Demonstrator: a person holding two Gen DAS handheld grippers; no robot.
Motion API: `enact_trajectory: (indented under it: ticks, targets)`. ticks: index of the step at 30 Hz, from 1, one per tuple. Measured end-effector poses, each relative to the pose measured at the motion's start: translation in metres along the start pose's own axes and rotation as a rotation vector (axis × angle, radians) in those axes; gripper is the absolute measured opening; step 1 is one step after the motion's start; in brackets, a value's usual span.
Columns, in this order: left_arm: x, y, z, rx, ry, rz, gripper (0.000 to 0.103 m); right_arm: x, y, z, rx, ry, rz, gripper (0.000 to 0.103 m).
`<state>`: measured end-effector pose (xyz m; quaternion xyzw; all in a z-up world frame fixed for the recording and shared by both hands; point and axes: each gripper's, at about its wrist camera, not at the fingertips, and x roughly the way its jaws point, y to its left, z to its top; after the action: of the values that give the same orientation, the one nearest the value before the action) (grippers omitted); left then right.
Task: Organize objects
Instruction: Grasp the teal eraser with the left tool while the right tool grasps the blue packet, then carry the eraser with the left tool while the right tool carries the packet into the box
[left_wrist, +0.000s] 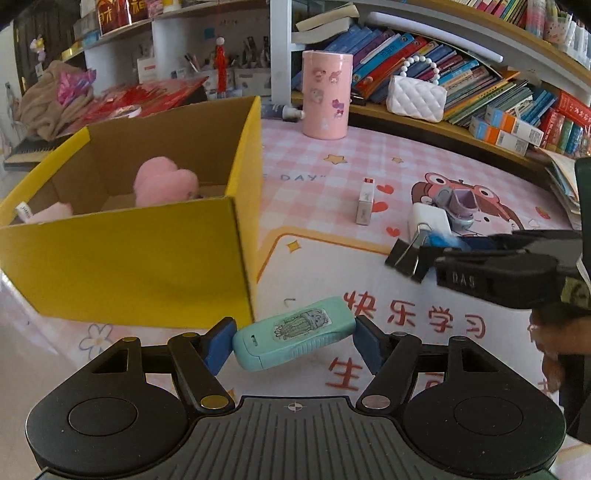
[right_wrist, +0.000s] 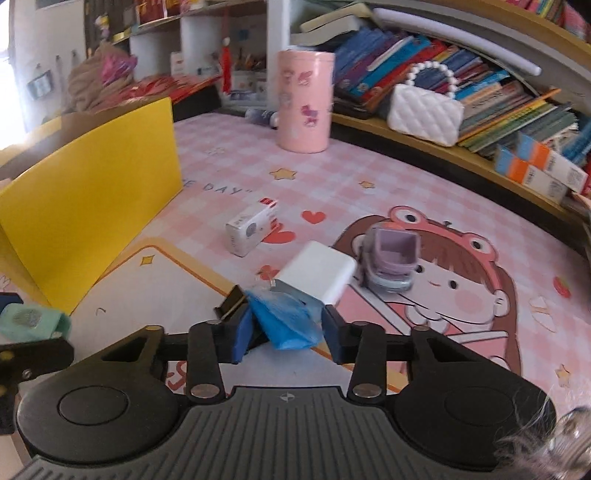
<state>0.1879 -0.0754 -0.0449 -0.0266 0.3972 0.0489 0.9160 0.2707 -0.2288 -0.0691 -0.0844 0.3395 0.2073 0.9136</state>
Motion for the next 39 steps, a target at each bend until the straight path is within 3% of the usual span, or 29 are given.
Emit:
enact_trajectory:
  ticks: [4,10,18,29,39]
  targets:
    - [-0.008,0.008,-0.003,-0.009,-0.014,-0.017,0.069,-0.017,0.004,-0.002,0.015,-0.032,-0.036,0.028]
    - [-0.020,0.024,-0.011,-0.024,-0.023,-0.053,0.069,-0.058,0.013,-0.011,0.134,-0.042,-0.084,0.027]
    - [-0.042,0.058,-0.027,-0.042,-0.045,-0.081,0.069,-0.100,0.064,-0.029,0.214,-0.007,-0.071,0.027]
    - [-0.077,0.121,-0.049,-0.086,-0.076,-0.068,0.069,-0.122,0.164,-0.040,0.127,0.033,0.023,0.027]
    - [-0.103,0.174,-0.064,-0.110,-0.107,-0.048,0.069,-0.132,0.223,-0.035,0.088,0.015,0.058,0.027]
